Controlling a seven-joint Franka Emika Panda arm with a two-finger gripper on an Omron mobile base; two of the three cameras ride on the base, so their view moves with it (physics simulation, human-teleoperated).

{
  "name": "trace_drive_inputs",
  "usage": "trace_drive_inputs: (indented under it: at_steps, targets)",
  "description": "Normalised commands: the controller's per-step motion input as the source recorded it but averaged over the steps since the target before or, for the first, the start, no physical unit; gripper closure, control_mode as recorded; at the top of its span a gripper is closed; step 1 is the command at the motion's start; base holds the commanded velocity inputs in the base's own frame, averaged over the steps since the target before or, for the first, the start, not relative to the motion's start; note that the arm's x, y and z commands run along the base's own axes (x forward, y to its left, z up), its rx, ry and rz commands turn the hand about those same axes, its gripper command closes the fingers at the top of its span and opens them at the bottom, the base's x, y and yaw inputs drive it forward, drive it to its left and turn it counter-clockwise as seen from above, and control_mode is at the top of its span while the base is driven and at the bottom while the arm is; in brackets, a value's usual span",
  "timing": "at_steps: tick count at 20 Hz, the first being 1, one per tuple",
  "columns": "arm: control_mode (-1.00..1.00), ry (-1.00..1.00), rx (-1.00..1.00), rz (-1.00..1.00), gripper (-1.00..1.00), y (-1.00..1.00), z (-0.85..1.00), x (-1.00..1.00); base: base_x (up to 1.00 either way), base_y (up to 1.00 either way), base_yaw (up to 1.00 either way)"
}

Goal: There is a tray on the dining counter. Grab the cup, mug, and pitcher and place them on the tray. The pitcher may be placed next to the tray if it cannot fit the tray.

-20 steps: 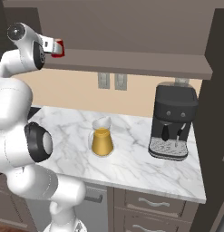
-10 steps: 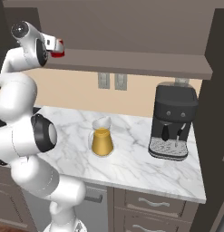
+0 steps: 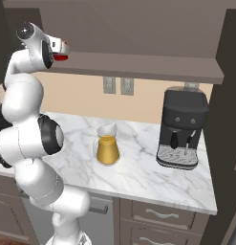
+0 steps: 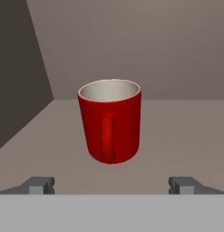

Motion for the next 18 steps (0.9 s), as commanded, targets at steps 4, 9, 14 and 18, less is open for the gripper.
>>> trace_drive_inputs:
  at_steps: [4, 9, 14, 18]
  targets:
    - [-1.00, 0.00, 0.00, 0.00, -1.00, 0.01, -0.07, 0.16, 0.00, 0.00, 0.00]
    - [-1.00, 0.00, 0.00, 0.00, -1.00, 0.05, -0.02, 0.21, 0.00, 0.00, 0.00]
    - [-1.00, 0.00, 0.00, 0.00, -1.00, 0.06, -0.01, 0.18, 0.00, 0.00, 0.00]
    - [-1.00, 0.00, 0.00, 0.00, -1.00, 0.07, -0.01, 0.21, 0.00, 0.00, 0.00]
